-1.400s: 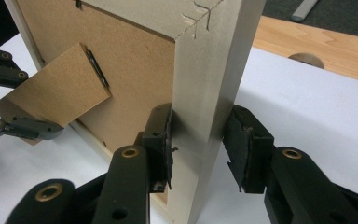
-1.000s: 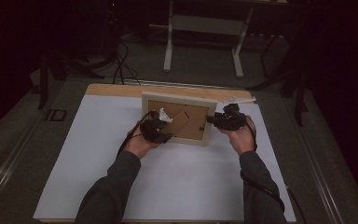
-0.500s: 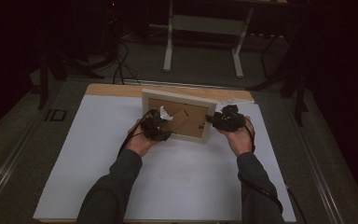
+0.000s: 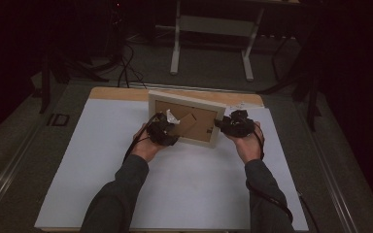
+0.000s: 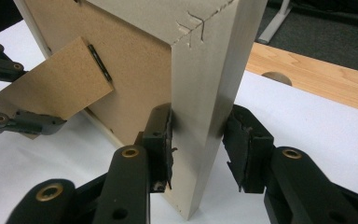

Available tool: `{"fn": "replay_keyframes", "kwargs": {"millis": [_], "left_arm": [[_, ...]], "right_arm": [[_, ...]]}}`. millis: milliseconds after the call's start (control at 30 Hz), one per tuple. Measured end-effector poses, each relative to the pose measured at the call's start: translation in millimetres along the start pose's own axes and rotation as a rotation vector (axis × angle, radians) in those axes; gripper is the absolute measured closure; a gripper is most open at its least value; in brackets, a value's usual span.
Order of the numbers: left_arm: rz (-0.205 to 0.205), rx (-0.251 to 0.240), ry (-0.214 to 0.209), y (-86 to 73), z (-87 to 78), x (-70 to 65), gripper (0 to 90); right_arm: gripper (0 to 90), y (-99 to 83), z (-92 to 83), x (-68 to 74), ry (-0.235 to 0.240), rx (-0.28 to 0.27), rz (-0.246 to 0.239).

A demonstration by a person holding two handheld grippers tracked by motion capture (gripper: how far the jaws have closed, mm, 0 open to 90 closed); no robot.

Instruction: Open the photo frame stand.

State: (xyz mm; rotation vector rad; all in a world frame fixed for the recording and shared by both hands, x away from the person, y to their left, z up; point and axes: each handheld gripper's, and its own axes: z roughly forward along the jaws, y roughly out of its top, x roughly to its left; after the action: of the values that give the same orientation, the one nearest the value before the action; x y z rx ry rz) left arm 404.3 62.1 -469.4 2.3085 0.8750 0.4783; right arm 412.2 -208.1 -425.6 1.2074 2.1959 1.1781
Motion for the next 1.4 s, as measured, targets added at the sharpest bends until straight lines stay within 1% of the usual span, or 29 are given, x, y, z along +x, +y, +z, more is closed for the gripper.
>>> {"fn": "replay_keyframes", "kwargs": {"millis": [67,133,167,300,500,567,600,767,900,1133,1400], "left_arm": [[-0.006,0.000,-0.010,-0.3,-0.5,0.2,57.2],[-0.018,-0.007,-0.030,-0.8,-2.0,0.3,57.3],[-0.029,-0.021,-0.043,-1.4,-2.8,0.0,57.2],[-0.025,-0.033,-0.061,-3.1,-6.2,-1.9,56.0],[-0.022,-0.048,-0.088,-5.6,-10.6,-5.3,56.9],[-0.018,-0.048,-0.090,-6.4,-11.4,-5.8,60.5],[-0.017,-0.060,-0.087,-8.6,-13.4,-8.2,63.0],[-0.003,-0.063,-0.088,-9.6,-15.9,-12.2,64.4],[0.009,-0.063,-0.107,-10.1,-18.6,-14.5,66.2],[0.006,-0.069,-0.121,-12.9,-20.2,-18.1,68.0],[0.004,-0.060,-0.118,-15.4,-19.7,-19.4,69.0]], "right_arm": [[62.4,-0.1,-0.1,0.2,-0.001,0.000,0.000],[62.3,-0.3,-0.4,0.5,-0.003,0.000,-0.004],[62.3,-0.5,-0.5,0.8,-0.004,-0.001,-0.003],[62.4,-1.4,-0.5,1.2,-0.006,-0.008,-0.002],[62.3,-2.0,-1.6,2.7,-0.008,-0.007,-0.010],[62.3,-2.5,-2.1,3.4,-0.008,-0.008,-0.012],[62.3,-3.7,-3.1,4.7,-0.009,-0.012,-0.020],[62.3,-5.5,-5.0,7.2,-0.014,-0.013,-0.029],[62.3,-6.6,-6.4,8.9,-0.016,-0.014,-0.039],[62.3,-9.0,-9.2,13.2,-0.023,-0.015,-0.051],[62.3,-12.2,-12.3,18.9,-0.036,-0.016,-0.067]]}}
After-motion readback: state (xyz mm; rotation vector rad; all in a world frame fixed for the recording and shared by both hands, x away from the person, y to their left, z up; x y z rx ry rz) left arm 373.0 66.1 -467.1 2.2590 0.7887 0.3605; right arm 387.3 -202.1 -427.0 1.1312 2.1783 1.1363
